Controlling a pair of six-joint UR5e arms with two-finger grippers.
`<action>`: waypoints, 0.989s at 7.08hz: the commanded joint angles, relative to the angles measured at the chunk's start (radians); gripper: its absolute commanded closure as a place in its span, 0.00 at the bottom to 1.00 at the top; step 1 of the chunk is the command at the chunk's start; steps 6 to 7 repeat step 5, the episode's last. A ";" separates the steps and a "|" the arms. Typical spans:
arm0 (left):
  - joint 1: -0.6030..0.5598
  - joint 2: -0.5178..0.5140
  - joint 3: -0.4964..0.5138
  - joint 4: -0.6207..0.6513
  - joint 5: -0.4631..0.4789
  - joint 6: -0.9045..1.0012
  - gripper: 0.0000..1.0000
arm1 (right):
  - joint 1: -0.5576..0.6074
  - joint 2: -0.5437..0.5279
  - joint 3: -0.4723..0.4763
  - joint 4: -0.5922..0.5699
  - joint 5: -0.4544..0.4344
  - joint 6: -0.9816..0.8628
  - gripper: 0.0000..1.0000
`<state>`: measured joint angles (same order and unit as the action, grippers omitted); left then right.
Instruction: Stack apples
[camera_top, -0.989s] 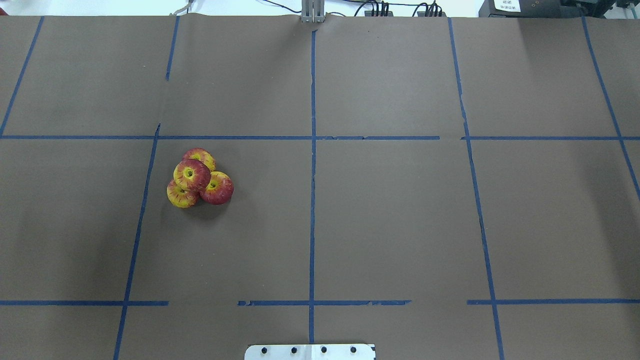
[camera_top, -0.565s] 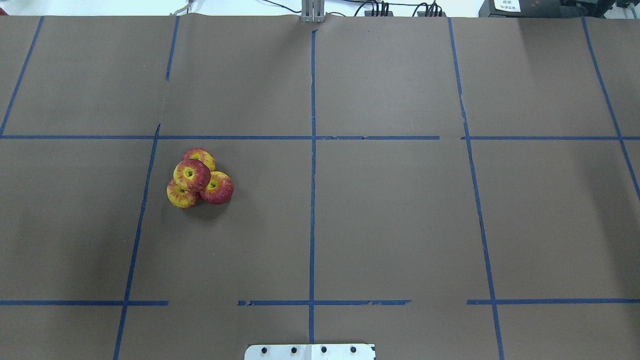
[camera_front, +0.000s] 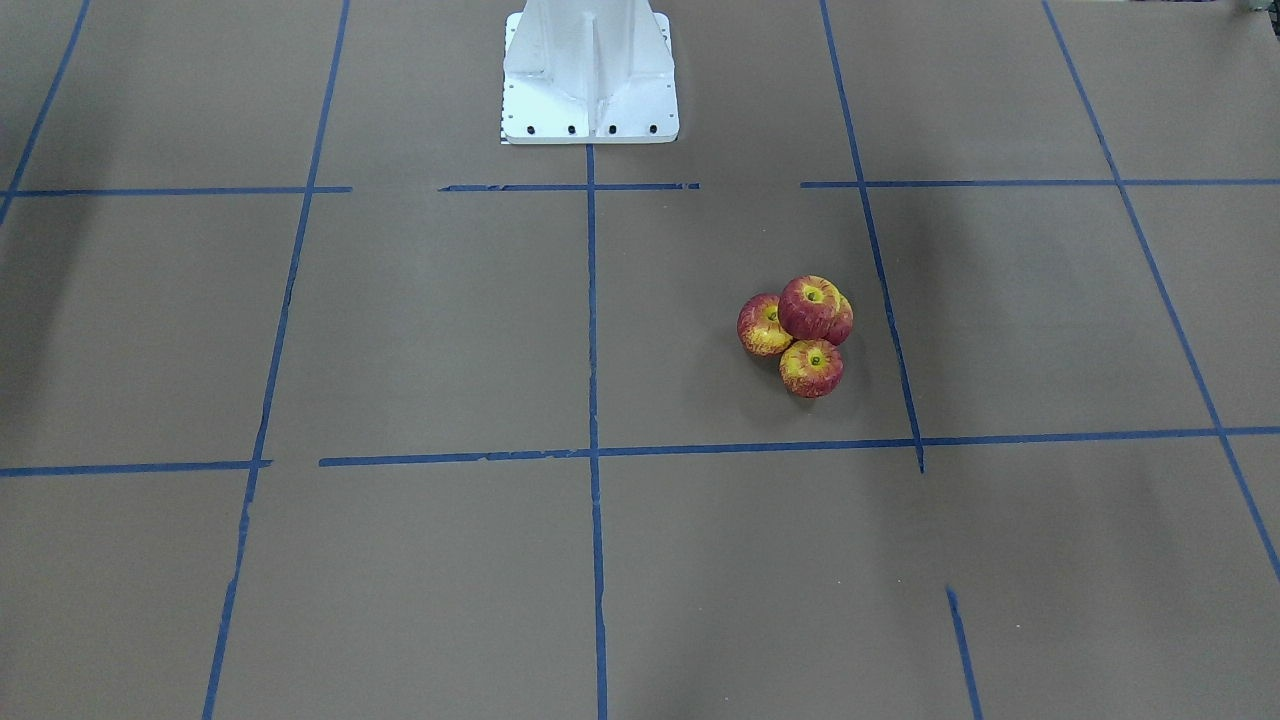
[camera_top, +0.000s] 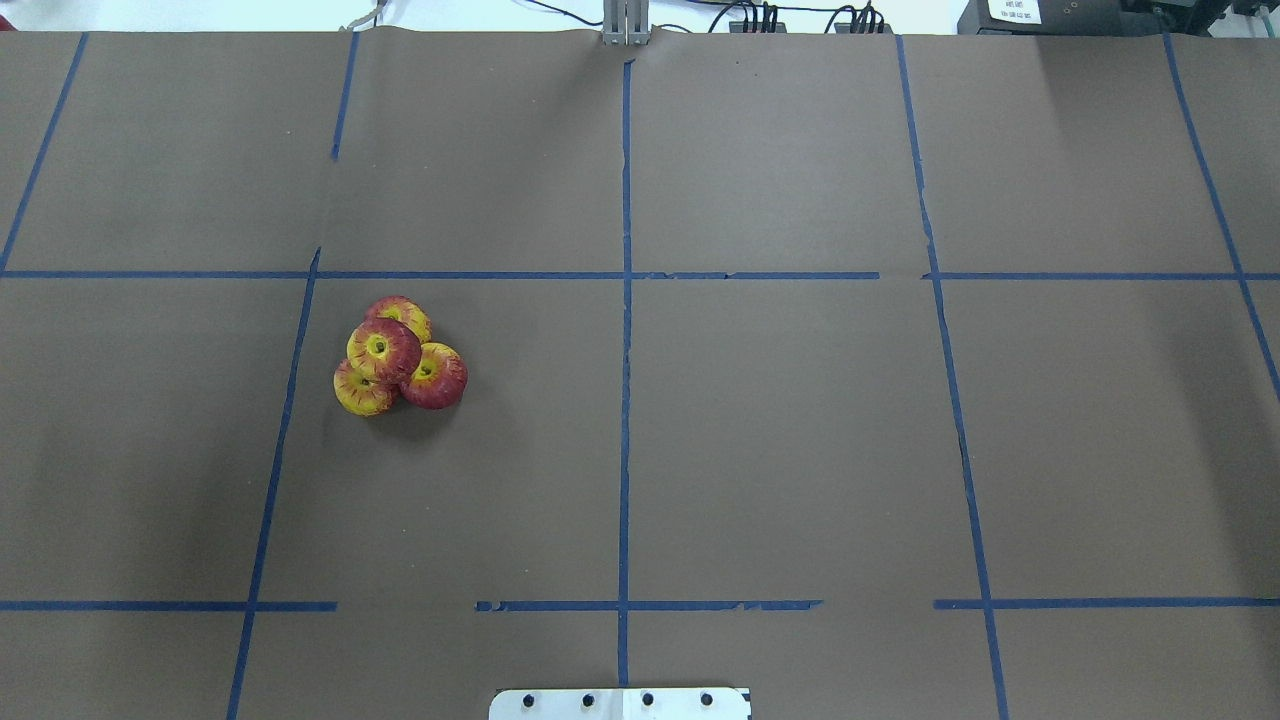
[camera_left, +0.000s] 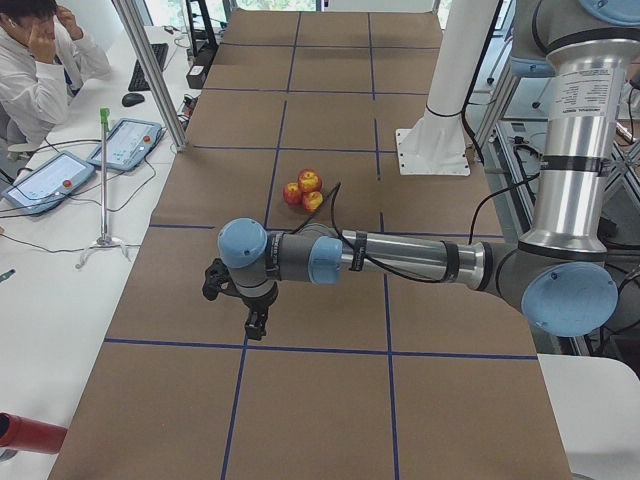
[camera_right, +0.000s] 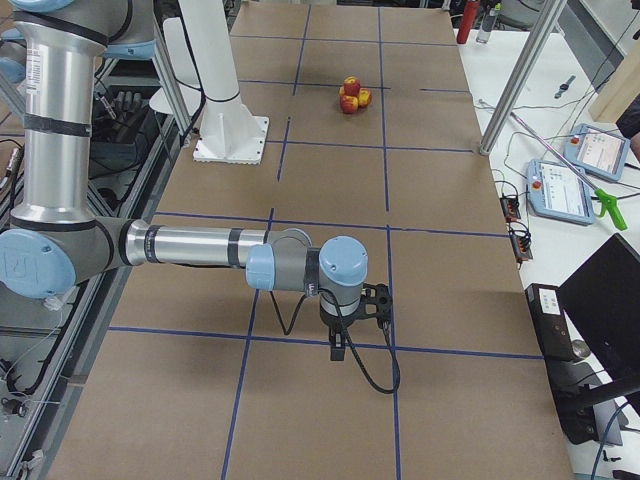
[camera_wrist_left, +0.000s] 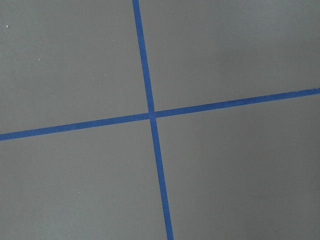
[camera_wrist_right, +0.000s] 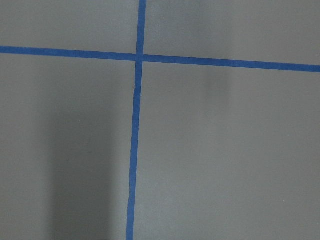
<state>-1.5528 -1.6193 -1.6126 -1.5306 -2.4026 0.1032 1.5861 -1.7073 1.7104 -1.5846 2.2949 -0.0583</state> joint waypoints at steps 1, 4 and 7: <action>0.000 -0.001 0.004 0.000 -0.001 0.001 0.00 | 0.000 0.000 0.000 0.000 0.000 0.000 0.00; 0.002 -0.016 -0.009 -0.005 -0.003 0.001 0.00 | 0.000 0.000 0.000 0.000 0.000 0.000 0.00; 0.003 -0.028 -0.004 -0.006 -0.003 0.001 0.00 | 0.000 0.000 0.000 0.000 0.000 0.000 0.00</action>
